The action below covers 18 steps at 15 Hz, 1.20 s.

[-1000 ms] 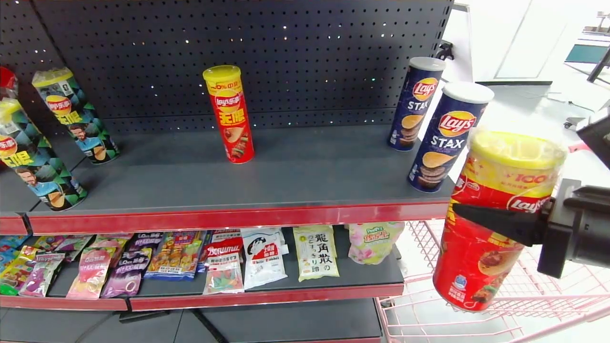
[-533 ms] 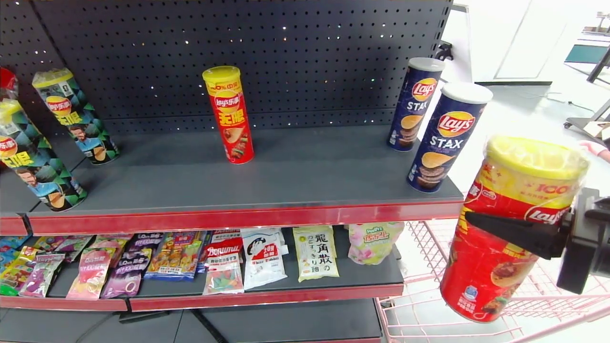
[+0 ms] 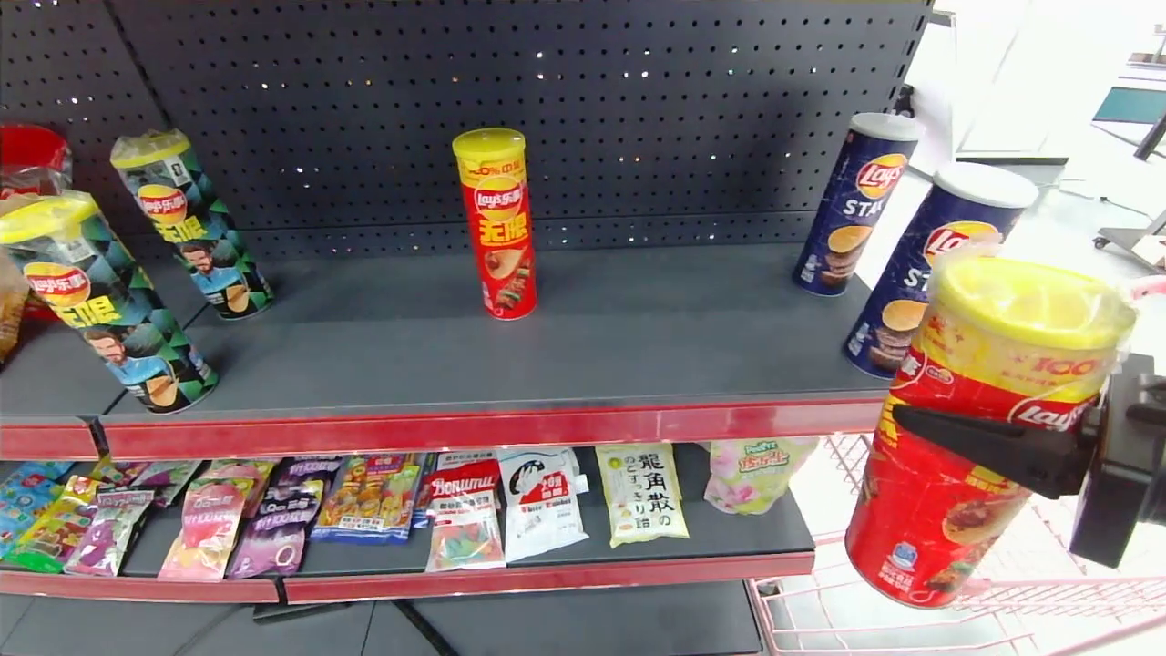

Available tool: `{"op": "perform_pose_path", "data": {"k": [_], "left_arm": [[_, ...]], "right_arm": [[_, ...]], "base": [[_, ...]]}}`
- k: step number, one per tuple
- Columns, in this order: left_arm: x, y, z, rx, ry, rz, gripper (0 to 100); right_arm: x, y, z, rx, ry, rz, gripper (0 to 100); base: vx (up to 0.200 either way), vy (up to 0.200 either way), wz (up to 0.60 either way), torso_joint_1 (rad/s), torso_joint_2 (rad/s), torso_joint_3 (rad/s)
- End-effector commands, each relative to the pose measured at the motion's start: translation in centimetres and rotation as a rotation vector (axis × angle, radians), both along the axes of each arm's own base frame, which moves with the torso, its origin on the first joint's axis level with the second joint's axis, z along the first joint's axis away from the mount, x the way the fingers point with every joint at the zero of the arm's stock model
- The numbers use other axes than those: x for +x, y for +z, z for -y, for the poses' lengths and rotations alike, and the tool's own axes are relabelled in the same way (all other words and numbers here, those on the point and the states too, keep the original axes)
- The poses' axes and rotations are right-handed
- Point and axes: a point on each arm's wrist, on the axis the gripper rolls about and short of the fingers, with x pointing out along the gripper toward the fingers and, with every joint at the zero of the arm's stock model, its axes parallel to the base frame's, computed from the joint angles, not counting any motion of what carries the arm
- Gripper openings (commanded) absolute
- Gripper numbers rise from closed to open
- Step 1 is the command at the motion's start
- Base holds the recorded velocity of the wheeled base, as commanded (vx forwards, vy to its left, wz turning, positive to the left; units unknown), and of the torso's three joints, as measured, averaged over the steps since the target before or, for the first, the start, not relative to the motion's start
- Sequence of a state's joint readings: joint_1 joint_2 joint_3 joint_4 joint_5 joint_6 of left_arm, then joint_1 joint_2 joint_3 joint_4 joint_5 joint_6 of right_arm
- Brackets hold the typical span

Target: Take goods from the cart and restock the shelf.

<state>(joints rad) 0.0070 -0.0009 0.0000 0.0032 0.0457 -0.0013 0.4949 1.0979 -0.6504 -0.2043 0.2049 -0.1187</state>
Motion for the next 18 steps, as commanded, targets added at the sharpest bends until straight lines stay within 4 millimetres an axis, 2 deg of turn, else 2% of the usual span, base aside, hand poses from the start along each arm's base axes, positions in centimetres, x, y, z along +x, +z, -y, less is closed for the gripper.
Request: {"op": "perform_pose_path", "data": {"k": [1, 10, 14, 18], "left_arm": [[0.01, 0.00, 0.00, 0.000, 0.001, -0.001, 100], [0.01, 0.00, 0.00, 0.000, 0.001, -0.001, 100], [0.01, 0.00, 0.00, 0.000, 0.001, -0.001, 100], [0.01, 0.00, 0.00, 0.001, 0.001, -0.001, 100]], "right_arm": [[-0.20, -0.01, -0.06, -0.001, 0.011, 0.004, 0], [-0.65, 0.11, -0.73, 0.004, 0.063, 0.009, 0], [-0.83, -0.38, -0.63, 0.002, 0.063, -0.007, 0], [-0.90, -0.46, -0.58, 0.001, 0.063, -0.008, 0]], "base": [[0.000, 0.200, 0.00, 0.002, 0.00, 0.002], [0.000, 0.200, 0.00, 0.003, 0.00, 0.003], [0.000, 0.000, 0.00, 0.000, 0.00, 0.000], [0.200, 0.000, 0.00, -0.006, -0.01, 0.004]]}}
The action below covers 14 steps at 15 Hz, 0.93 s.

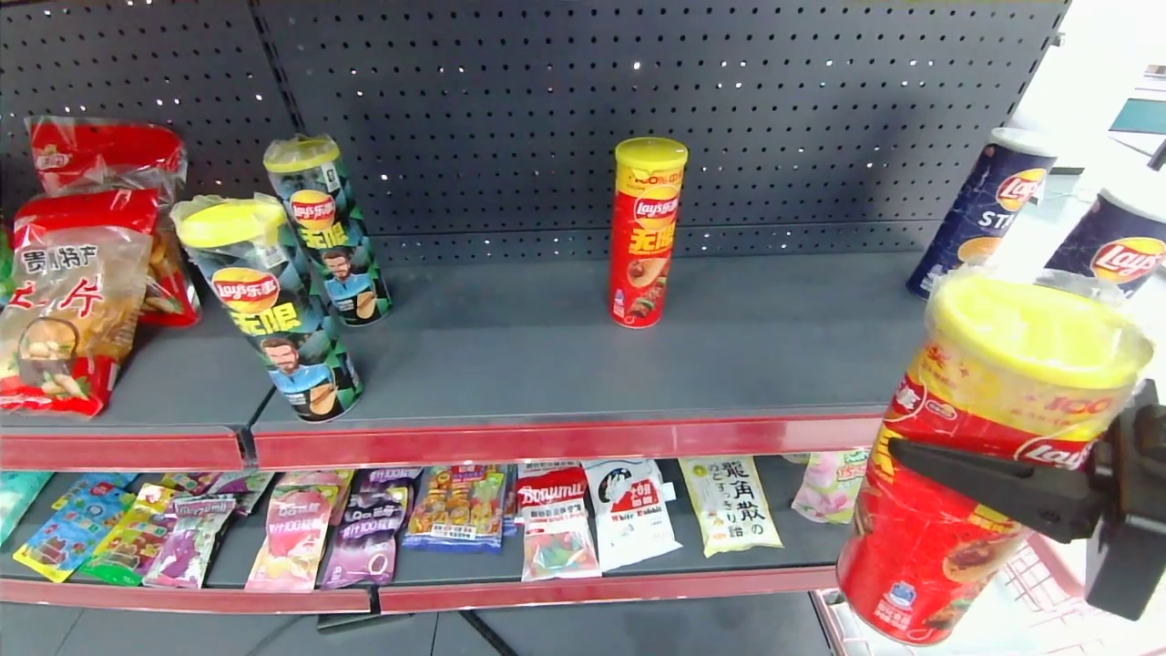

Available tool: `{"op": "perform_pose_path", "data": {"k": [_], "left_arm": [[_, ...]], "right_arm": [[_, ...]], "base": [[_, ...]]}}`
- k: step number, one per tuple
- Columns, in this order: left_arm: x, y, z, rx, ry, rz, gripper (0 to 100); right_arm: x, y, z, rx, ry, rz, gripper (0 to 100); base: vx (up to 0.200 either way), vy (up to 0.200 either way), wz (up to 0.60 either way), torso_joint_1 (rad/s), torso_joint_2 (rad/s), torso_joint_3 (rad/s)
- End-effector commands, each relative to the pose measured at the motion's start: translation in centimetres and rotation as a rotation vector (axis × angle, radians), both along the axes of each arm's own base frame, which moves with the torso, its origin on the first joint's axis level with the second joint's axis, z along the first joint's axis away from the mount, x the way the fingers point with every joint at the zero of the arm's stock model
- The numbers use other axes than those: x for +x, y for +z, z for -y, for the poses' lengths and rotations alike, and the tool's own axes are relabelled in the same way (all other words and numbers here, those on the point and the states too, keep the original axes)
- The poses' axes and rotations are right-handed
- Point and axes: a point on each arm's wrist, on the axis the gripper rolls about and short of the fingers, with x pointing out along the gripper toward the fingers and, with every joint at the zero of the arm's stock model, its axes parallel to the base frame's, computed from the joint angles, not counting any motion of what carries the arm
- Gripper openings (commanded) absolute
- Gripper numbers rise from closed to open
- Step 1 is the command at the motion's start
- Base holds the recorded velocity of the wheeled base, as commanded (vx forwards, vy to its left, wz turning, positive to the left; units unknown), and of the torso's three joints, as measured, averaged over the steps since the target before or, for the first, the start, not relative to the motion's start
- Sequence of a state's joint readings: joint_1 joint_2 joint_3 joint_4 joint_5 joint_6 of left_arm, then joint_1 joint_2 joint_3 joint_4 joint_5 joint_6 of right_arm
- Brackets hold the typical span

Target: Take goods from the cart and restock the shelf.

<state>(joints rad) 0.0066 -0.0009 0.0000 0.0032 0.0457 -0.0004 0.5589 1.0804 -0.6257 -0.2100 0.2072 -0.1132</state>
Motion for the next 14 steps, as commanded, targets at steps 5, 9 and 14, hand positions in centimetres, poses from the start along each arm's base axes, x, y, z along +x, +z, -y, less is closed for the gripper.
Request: {"op": "perform_pose_path", "data": {"k": [5, 9, 14], "left_arm": [[0.01, 0.00, 0.00, -0.001, 0.001, -0.001, 100], [0.01, 0.00, 0.00, -0.001, 0.001, -0.001, 100], [0.01, 0.00, 0.00, -0.001, 0.001, -0.001, 100]], "right_arm": [[0.05, -0.09, -0.02, -0.003, -0.002, -0.004, 0], [0.08, -0.07, -0.04, -0.003, -0.002, -0.004, 0], [0.17, -0.14, -0.09, -0.006, -0.002, -0.008, 0]], "base": [[0.200, 0.000, 0.00, 0.010, 0.00, 0.003], [0.000, 0.000, 0.00, 0.000, 0.00, 0.000], [0.000, -0.120, 0.00, -0.005, 0.00, 0.000]]}}
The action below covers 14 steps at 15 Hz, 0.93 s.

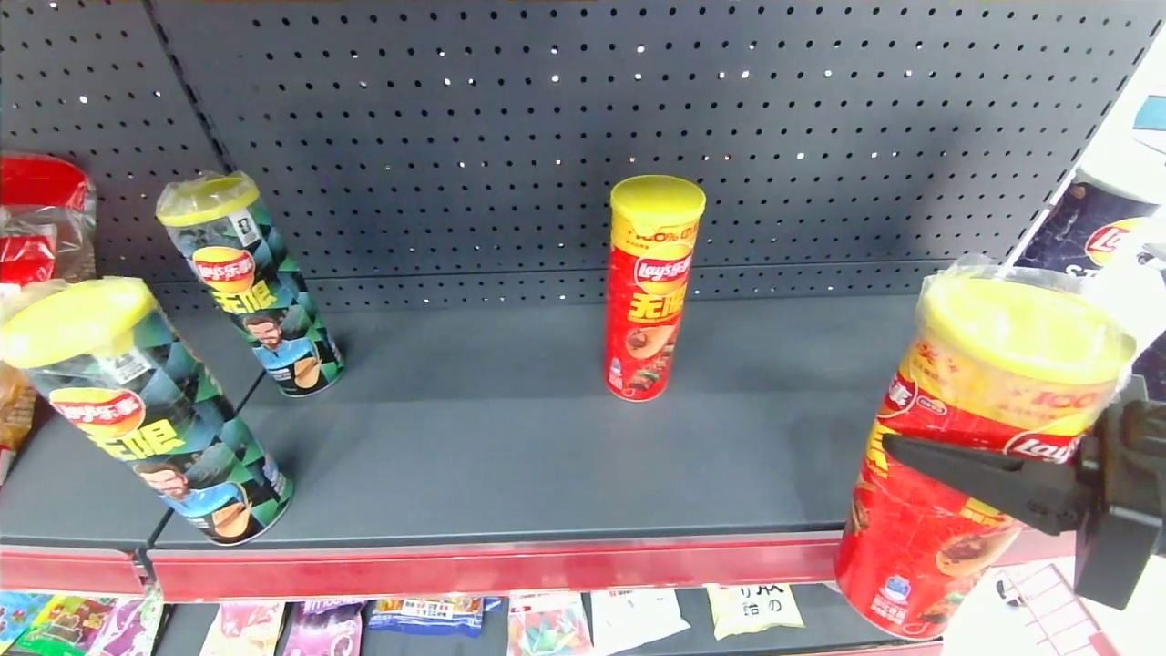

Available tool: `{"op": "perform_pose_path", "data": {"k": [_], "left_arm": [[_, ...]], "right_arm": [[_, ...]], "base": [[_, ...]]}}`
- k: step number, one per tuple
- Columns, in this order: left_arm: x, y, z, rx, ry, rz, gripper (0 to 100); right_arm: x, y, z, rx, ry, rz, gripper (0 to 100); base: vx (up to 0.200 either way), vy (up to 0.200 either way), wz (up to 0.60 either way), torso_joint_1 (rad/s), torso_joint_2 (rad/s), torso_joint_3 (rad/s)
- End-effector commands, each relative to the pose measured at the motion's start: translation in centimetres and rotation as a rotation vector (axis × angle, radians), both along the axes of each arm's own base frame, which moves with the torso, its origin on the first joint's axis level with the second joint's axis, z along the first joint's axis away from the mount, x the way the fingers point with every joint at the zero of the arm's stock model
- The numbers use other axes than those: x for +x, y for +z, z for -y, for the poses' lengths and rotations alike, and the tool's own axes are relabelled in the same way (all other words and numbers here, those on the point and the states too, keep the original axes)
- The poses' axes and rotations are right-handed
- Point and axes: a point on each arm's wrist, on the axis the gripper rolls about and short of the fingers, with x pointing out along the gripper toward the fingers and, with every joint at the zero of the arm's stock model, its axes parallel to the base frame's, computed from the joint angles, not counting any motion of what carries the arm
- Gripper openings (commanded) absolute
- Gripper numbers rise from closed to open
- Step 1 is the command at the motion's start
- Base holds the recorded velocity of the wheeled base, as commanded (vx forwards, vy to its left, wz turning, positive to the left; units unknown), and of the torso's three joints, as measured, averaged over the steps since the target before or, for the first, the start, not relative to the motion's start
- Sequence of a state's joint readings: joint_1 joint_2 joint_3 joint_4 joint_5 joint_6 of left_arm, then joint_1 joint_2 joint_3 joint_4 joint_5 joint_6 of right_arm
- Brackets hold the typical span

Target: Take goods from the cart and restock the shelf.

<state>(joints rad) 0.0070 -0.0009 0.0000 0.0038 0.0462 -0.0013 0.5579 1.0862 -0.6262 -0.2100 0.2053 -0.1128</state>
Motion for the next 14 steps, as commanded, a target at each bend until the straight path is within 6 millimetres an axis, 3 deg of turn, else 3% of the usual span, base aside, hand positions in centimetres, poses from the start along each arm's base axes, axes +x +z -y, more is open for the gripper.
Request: {"op": "perform_pose_path", "data": {"k": [1, 11, 14], "left_arm": [[0.01, 0.01, 0.00, 0.000, 0.000, 0.000, 100], [0.24, 0.08, -0.01, 0.000, -0.009, -0.031, 100], [0.17, 0.07, 0.22, 0.017, -0.124, -0.020, 100]], "right_arm": [[0.08, -0.05, -0.06, -0.003, 0.001, -0.003, 0], [-0.03, 0.19, -0.02, -0.006, 0.006, 0.016, 0], [0.00, 0.02, 0.06, -0.056, 0.011, 0.055, 0]], "base": [[0.000, 0.000, 0.00, 0.000, 0.00, 0.000], [0.000, 0.000, 0.00, 0.000, 0.00, 0.000], [0.000, 0.000, 0.00, 0.000, 0.00, 0.000]]}}
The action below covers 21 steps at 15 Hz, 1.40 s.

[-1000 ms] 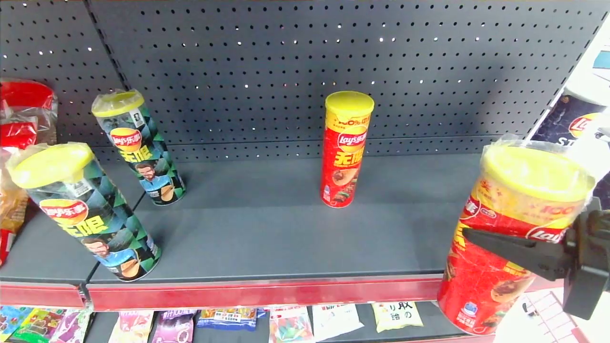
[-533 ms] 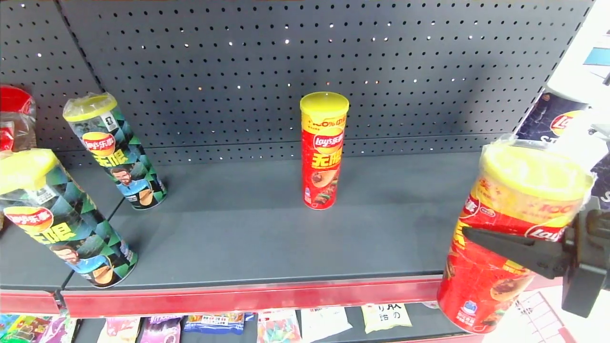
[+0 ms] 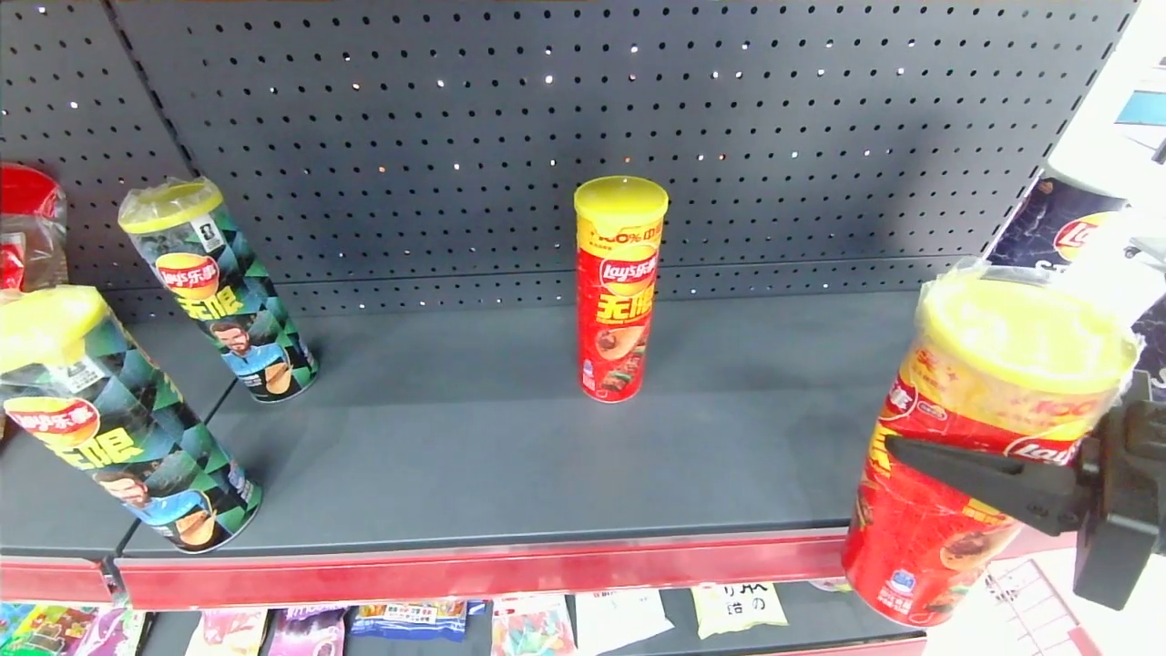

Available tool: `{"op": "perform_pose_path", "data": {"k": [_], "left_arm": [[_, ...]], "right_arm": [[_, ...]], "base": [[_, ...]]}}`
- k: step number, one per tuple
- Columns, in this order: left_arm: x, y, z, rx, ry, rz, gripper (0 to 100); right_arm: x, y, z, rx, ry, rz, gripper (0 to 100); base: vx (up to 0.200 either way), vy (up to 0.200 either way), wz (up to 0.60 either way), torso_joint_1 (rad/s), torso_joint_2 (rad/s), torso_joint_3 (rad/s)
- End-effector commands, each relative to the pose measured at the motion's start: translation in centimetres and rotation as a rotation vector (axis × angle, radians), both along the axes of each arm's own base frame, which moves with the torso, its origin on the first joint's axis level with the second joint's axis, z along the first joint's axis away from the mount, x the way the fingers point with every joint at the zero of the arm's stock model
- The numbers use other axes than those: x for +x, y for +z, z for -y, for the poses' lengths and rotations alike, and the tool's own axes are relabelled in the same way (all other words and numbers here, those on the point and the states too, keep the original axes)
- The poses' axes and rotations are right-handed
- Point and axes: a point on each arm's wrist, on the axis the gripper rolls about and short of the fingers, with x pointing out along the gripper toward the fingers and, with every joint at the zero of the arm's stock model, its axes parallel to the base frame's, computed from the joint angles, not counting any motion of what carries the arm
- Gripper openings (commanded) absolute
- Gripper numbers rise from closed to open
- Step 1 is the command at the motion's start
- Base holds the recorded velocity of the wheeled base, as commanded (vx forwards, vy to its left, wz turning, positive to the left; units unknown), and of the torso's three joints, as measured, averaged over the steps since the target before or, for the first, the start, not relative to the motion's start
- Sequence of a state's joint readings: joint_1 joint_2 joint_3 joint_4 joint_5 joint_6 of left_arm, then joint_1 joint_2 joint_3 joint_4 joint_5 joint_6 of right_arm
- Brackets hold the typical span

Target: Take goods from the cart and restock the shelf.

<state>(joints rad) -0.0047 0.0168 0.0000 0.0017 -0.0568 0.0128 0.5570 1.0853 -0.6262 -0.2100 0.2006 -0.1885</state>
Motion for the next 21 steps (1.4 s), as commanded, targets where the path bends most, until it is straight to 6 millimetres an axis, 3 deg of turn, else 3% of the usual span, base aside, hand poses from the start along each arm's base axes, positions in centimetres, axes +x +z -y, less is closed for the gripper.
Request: {"op": "perform_pose_path", "data": {"k": [1, 3, 4, 5, 6, 7, 10, 12, 14, 15, 17, 21], "left_arm": [[0.0, 0.0, 0.0, 0.033, -0.025, -0.002, 100], [0.0, 0.0, 0.1, 0.041, -0.044, -0.003, 100], [-0.3, 2.3, 0.1, 0.027, -0.075, 0.058, 100], [1.5, 11.0, 0.2, -0.045, -0.135, 0.030, 100], [2.9, 14.7, 0.4, -0.084, -0.193, 0.031, 100], [4.5, 15.6, 0.8, -0.070, -0.347, -0.020, 100], [8.1, 15.1, 2.3, 0.014, -0.694, -0.157, 100], [11.4, 16.4, 4.9, 0.032, -0.891, -0.228, 100], [14.8, 17.2, 7.2, 0.037, -0.948, -0.291, 100], [17.5, 17.7, 9.1, 0.043, -0.986, -0.309, 100], [21.4, 17.5, 12.3, 0.051, -1.024, -0.316, 100], [27.7, 17.2, 16.3, 0.070, -0.966, -0.289, 100]], "right_arm": [[0.0, 0.3, 0.0, -0.001, -0.005, 0.018, 0], [0.2, 1.3, 0.0, 0.013, -0.015, 0.048, 0], [0.5, 2.7, -0.1, 0.037, -0.031, 0.078, 0], [0.7, 2.9, -0.2, 0.049, -0.035, 0.073, 0], [0.8, 2.7, -0.3, 0.052, -0.032, 0.060, 0], [0.7, 2.5, -0.3, 0.052, -0.029, 0.052, 0], [0.6, 2.4, -0.3, 0.089, -0.041, 0.016, 0], [0.8, 2.2, -0.3, 0.093, -0.045, 0.001, 0], [0.8, 2.1, -0.3, 0.090, -0.047, -0.006, 0], [1.0, 1.8, -0.5, 0.084, -0.048, -0.017, 0], [1.1, 1.9, -0.5, 0.090, -0.047, -0.006, 0], [1.3, 2.1, -0.3, 0.102, -0.064, 0.010, 0]], "base": [[0.000, 0.000, 0.00, 0.000, 0.00, 0.000], [0.000, 0.000, 0.00, 0.000, 0.00, 0.000], [0.000, 0.000, 0.00, 0.000, 0.00, 0.000], [0.000, 0.000, 0.00, 0.000, 0.00, 0.000], [0.000, 0.000, 0.00, 0.000, 0.00, 0.000], [0.000, 0.000, 0.00, 0.000, 0.00, 0.000], [0.000, 0.000, 0.00, 0.000, 0.00, 0.000], [0.000, 0.000, 0.00, 0.000, 0.00, 0.000], [0.000, 0.000, 0.00, 0.000, 0.00, 0.000], [0.000, 0.000, 0.00, 0.000, 0.00, 0.000], [0.000, 0.000, 0.00, 0.000, 0.00, 0.000], [0.000, 0.000, 0.00, 0.000, 0.00, 0.000]]}}
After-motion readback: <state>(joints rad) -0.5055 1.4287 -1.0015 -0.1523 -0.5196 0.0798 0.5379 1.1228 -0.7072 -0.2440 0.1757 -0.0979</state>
